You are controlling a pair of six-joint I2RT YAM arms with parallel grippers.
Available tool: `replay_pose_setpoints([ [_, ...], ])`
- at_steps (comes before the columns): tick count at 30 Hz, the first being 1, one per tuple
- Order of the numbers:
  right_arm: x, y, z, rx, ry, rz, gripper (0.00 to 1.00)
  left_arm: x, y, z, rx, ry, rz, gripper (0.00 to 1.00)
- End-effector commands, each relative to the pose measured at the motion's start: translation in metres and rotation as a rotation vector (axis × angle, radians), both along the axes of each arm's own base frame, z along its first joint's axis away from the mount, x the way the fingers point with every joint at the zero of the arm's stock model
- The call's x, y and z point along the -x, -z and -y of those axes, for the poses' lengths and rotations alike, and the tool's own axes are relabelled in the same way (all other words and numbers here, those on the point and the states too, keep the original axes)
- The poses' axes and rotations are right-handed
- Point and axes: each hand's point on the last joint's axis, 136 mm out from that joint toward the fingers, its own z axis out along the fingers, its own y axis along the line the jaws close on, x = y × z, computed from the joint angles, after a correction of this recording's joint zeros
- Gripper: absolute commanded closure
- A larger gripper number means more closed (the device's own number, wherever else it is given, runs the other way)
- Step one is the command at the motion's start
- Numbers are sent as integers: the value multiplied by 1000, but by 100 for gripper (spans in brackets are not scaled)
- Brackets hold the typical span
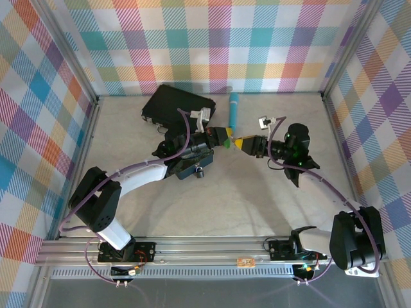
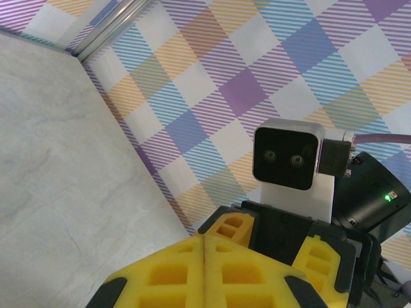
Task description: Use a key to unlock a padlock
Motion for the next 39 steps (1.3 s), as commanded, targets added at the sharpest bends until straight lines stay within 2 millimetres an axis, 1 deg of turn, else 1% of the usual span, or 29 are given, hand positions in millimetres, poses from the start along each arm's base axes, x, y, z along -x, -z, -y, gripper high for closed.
replay_pose_setpoints([
  [1, 0, -11, -3, -24, -54, 33, 63, 11, -24, 4, 20, 32, 60, 100],
  [3, -1, -9, -5, -37, -70, 20, 64, 12, -23, 4, 24, 31, 59, 100],
  [6, 3, -11, -10, -60, -105, 28, 64, 11, -24, 4, 28, 27, 61, 100],
  [8, 6, -9, -13, -57, -115, 23, 63, 11, -26, 4, 30, 26, 64, 100],
  [12, 6, 1, -13, -46, -99, 7, 65, 11, -28, 2, 35, 17, 70, 100],
  [14, 7, 1, -13, -52, -102, 2, 67, 10, -29, 1, 37, 8, 71, 100],
  [18, 8, 4, -14, -54, -103, -11, 68, 8, -31, 0, 45, -7, 75, 100],
  [19, 8, 5, -14, -54, -100, -13, 69, 9, -32, -1, 48, -7, 74, 100],
  [21, 7, 5, -14, -54, -96, -14, 75, 8, -32, -1, 51, -11, 76, 100],
  [27, 5, 9, -13, -53, -86, -31, 90, 10, -32, -2, 58, -10, 68, 100],
  [28, 5, 4, -13, -62, -86, 2, 91, 10, -31, -1, 61, -9, 66, 100],
  [30, 5, 4, -14, -70, -86, 1, 96, 11, -31, 0, 69, -2, 62, 100],
  [32, 3, 5, -13, -76, -74, 1, 95, 12, -29, 1, 76, 2, 51, 100],
  [36, 1, 5, -12, -88, -57, 2, 84, 14, -22, 3, 77, -2, 35, 100],
  [39, 0, 3, -12, -98, -55, 3, 83, 14, -21, 2, 79, -5, 29, 100],
])
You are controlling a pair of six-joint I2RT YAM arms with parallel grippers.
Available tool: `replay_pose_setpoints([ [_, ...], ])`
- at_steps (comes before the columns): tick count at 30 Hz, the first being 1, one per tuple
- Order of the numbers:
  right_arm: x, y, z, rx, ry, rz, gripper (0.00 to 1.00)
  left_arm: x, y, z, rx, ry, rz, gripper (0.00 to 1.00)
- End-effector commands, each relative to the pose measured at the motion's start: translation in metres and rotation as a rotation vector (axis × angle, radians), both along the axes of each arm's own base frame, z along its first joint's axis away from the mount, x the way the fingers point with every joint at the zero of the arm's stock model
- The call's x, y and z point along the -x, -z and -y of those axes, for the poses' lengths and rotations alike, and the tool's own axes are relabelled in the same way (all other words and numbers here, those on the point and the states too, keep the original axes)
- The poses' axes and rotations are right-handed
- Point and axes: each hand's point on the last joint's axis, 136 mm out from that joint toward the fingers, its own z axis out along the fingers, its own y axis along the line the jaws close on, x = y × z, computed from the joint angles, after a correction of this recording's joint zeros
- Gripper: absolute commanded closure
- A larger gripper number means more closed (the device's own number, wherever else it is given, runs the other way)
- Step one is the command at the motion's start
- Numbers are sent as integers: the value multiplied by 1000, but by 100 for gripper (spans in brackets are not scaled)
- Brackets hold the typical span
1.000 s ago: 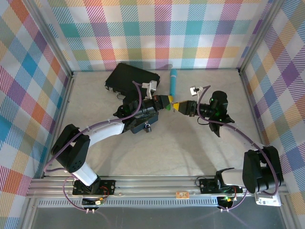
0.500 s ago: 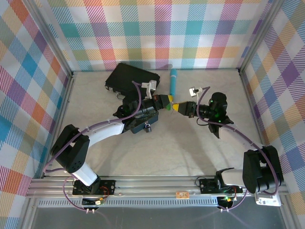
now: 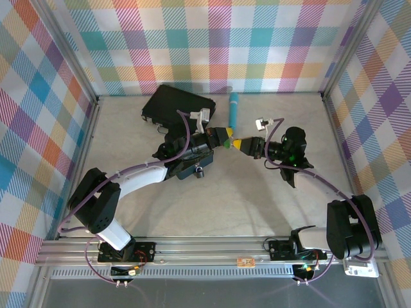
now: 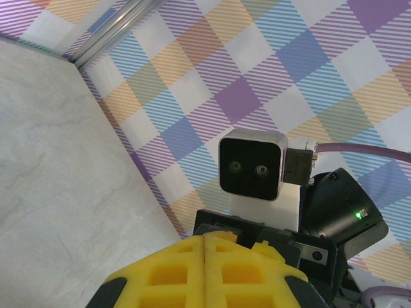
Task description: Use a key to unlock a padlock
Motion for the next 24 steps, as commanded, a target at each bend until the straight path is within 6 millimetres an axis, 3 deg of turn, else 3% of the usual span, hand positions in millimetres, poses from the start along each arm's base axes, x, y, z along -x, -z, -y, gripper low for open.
replay_pose_setpoints([
  [1, -1, -6, -2, -23, -3, 33, 83, 10, -15, 2, 47, 13, 37, 100],
  [8, -1, -4, -3, -27, -14, 29, 100, 11, -16, 3, 52, 15, 39, 100],
  [15, -1, -4, -2, -33, -5, 36, 100, 13, -12, 2, 46, 9, 25, 100],
  [18, -5, 4, -1, 1, 17, 4, 100, 9, -7, -7, 20, -37, 16, 54],
  [19, -6, 9, 0, 18, 31, -11, 100, 6, -6, -13, 2, -65, 15, 44],
  [21, -9, 21, 3, 62, 68, -57, 100, 0, 1, -28, -57, -124, 2, 35],
  [24, -10, 44, 12, 154, 139, -116, 100, -9, 22, -60, -187, -253, -56, 32],
])
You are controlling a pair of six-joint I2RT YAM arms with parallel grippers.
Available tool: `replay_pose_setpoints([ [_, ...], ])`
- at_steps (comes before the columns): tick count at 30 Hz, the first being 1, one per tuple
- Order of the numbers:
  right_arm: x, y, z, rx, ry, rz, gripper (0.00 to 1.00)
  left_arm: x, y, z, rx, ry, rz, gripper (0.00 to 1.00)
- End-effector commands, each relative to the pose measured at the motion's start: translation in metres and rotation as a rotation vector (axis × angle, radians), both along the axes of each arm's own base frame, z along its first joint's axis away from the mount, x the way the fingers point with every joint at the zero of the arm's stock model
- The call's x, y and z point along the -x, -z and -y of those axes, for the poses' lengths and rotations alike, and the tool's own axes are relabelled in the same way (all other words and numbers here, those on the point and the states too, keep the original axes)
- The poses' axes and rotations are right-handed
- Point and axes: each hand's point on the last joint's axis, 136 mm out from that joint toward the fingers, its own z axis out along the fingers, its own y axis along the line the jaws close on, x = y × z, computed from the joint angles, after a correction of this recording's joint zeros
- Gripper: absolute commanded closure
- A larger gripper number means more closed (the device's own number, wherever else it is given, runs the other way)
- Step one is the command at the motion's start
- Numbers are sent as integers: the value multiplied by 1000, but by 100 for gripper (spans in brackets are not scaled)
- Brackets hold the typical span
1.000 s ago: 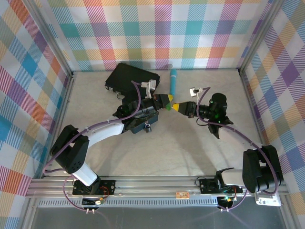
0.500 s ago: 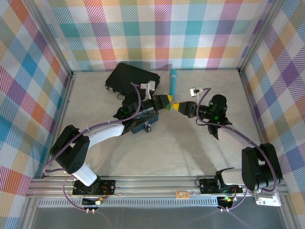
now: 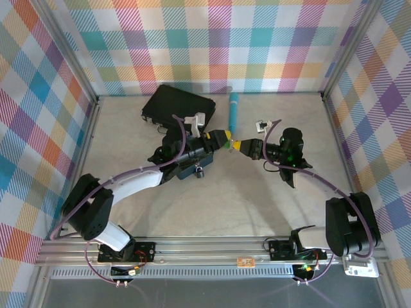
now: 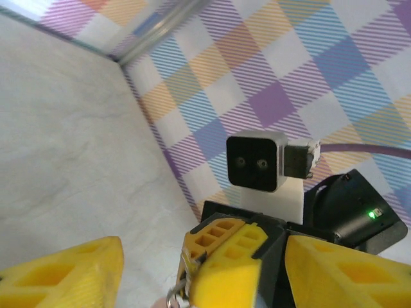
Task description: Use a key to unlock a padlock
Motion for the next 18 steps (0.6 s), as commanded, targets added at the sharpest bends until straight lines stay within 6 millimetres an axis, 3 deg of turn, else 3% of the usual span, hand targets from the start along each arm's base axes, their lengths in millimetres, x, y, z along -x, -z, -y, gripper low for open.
replay_pose_setpoints([
  [1, 1, 22, 11, 132, 83, -40, 100, -7, 17, -43, -160, -167, -37, 32],
  [7, 5, 62, 45, 430, 211, -101, 100, 9, 83, -78, -421, -294, -168, 33],
  [13, 9, 71, 48, 504, 170, -98, 100, 26, 137, -89, -646, -392, -219, 33],
  [18, 6, 79, 45, 461, 184, -112, 100, 30, 162, -93, -714, -420, -247, 33],
])
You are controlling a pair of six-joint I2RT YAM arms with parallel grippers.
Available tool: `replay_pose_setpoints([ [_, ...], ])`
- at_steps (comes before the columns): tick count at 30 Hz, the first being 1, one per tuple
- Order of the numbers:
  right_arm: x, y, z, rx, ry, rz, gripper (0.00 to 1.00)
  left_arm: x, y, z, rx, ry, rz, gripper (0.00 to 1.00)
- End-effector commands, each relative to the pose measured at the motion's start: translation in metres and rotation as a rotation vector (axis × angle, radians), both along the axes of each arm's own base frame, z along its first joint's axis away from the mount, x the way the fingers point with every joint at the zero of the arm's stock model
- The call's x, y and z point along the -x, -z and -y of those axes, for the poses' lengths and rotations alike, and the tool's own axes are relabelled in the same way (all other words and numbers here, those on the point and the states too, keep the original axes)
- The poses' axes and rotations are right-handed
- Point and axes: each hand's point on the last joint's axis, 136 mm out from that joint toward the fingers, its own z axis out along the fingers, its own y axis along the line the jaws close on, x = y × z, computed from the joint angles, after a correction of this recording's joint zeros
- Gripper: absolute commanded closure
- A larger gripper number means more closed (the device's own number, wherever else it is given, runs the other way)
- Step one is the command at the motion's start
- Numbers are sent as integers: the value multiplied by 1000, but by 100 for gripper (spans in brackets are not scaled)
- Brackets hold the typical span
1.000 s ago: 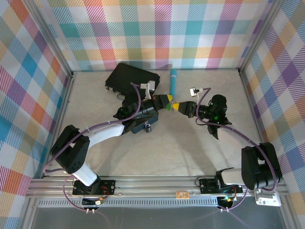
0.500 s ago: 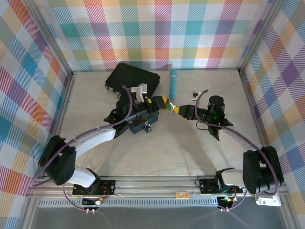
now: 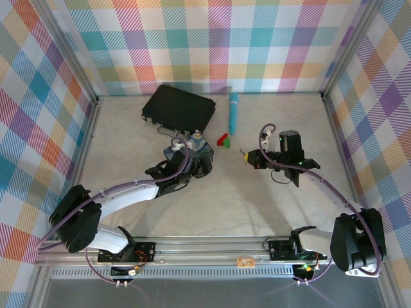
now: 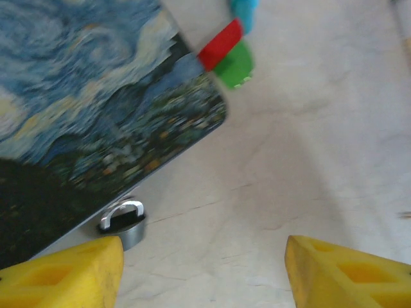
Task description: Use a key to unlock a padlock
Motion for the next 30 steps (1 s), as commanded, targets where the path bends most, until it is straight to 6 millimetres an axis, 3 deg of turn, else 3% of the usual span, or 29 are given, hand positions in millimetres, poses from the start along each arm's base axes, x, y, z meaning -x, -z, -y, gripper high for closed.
replay_pose_setpoints([
  [1, 2, 10, -2, 6, -11, -6, 100, -1, 18, -16, -103, -63, -5, 33],
  [9, 6, 14, 1, 15, -8, 2, 100, -10, 46, -18, -127, -143, -34, 38],
  [16, 7, 8, 0, -9, -5, 10, 100, -13, 78, 3, -94, -95, -81, 42],
  [19, 8, 6, 1, -18, 13, 23, 100, -12, 81, 5, -111, -75, -90, 42],
  [25, 9, 6, 1, -29, 15, 18, 100, -12, 85, -10, -180, -104, -76, 39],
  [30, 10, 5, -1, -38, 6, 15, 100, -27, 100, 3, -172, -68, -44, 39],
])
